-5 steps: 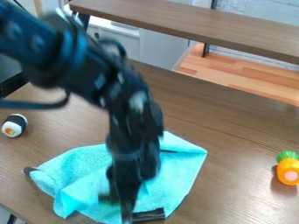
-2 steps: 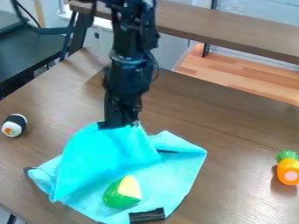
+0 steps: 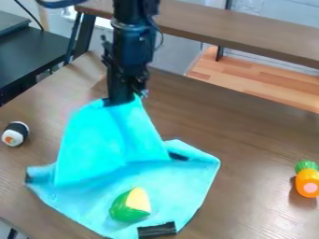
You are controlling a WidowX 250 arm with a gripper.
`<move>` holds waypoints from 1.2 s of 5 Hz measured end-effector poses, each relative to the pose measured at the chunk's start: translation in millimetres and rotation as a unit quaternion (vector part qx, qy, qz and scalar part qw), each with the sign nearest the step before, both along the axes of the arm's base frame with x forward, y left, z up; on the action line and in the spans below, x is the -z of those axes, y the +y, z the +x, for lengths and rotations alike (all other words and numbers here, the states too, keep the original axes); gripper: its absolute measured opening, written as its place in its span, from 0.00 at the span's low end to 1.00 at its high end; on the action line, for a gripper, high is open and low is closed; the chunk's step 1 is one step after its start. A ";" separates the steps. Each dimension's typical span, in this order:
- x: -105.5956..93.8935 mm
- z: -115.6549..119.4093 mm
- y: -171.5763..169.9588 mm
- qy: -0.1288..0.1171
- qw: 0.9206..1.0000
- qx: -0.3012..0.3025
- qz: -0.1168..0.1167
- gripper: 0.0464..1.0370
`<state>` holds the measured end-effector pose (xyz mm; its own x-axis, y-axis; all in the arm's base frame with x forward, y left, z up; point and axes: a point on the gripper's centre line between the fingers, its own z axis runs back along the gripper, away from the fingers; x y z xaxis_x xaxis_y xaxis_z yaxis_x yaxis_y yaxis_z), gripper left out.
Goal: Unfold the blue cloth with a corn figure on it from bottom right to top left
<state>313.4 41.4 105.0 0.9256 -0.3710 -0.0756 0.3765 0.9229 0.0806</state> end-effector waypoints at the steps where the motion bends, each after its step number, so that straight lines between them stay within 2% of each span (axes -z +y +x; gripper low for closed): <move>1: -3.5 6.1 10.0 -0.029 0.999 0.008 -0.011 0.01; 3: -22.7 26.8 32.4 -0.092 0.996 0.001 -0.008 0.01; 4: -22.8 39.5 39.0 -0.103 0.995 -0.001 -0.015 0.01; 6: 8.9 71.3 49.6 -0.084 0.996 -0.004 -0.012 0.01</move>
